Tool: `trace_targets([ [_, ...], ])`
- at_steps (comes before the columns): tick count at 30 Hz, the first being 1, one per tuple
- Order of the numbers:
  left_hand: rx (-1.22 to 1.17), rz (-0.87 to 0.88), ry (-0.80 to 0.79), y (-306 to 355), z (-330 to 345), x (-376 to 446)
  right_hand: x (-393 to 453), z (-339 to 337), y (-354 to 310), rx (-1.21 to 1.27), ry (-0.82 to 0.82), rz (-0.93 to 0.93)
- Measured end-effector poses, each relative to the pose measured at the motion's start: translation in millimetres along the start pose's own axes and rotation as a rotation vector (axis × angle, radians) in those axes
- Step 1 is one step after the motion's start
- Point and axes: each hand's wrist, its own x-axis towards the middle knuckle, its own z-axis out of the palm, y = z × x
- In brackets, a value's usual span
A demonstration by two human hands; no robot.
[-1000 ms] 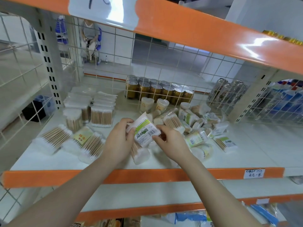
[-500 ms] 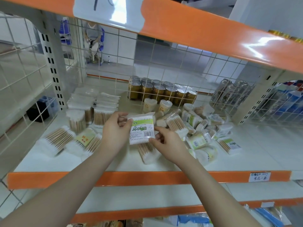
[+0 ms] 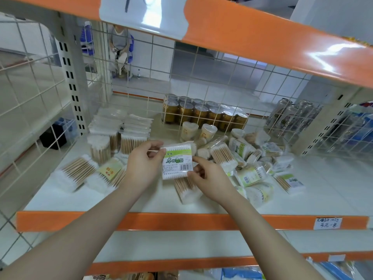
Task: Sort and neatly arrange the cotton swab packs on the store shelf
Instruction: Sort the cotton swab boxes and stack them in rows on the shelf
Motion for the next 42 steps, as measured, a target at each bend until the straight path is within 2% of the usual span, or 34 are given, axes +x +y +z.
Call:
trace_targets([
  [8,0.002,0.048,-0.030,0.4,-1.4,0.3,9.3,-2.4,-2.1,0.045,0.053,-0.013],
  [14,-0.016,0.047,-0.027,-2.6,-5.0,1.4,21.7,-0.5,-5.9,0.200,0.120,0.049],
  [20,-0.036,0.047,-0.032,-6.5,-6.1,6.9,32.7,-1.4,-9.9,0.177,0.106,0.053],
  [25,-0.001,0.053,-0.027,-14.0,-9.0,13.6,43.9,0.3,-12.0,0.158,0.116,0.053],
  [30,0.112,0.038,0.033,-25.8,-19.2,22.1,56.6,0.1,-12.2,0.220,0.222,0.113],
  [35,0.281,0.032,0.095,-44.4,-34.7,32.1,72.3,4.5,-12.9,0.025,0.258,0.124],
  [42,0.472,0.103,0.010,-59.2,-41.1,41.0,99.6,31.7,-7.7,-0.175,0.239,0.164],
])
